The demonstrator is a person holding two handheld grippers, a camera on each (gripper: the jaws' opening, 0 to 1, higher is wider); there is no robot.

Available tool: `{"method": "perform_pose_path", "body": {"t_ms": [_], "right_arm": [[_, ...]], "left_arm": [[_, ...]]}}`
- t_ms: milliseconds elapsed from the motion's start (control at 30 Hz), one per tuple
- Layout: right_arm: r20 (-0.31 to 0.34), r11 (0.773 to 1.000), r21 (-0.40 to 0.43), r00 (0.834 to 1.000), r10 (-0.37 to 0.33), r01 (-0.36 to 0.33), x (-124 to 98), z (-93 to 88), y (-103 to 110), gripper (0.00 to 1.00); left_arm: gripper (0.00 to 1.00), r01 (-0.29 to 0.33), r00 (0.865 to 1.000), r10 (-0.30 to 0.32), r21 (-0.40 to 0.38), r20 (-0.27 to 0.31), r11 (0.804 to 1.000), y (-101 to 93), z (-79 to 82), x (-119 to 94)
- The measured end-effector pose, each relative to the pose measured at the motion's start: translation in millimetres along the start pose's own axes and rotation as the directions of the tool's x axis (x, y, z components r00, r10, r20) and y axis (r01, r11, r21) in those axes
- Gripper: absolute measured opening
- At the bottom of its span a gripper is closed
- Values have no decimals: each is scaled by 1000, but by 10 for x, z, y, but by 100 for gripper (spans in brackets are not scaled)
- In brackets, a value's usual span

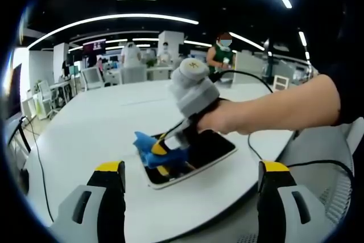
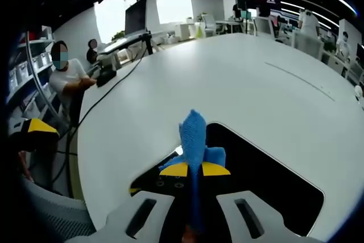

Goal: Wipe the mirror surface with the cleaning cloth until all visible marks leave the cleaned area.

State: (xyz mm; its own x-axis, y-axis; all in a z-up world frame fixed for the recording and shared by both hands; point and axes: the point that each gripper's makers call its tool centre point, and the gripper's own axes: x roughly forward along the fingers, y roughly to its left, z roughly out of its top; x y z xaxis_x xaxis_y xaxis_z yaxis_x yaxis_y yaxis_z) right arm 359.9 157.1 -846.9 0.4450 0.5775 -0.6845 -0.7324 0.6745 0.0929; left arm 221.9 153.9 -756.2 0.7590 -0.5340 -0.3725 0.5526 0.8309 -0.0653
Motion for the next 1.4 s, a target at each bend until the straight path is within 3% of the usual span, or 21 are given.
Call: {"method": "perform_pose_path", "body": {"t_ms": [1400], "right_arm": [[-1, 998, 60, 999, -36, 36, -241, -214, -346, 0]], "left_arm": [[97, 1, 1000, -1, 0, -9, 1000, 0, -17, 0]]}}
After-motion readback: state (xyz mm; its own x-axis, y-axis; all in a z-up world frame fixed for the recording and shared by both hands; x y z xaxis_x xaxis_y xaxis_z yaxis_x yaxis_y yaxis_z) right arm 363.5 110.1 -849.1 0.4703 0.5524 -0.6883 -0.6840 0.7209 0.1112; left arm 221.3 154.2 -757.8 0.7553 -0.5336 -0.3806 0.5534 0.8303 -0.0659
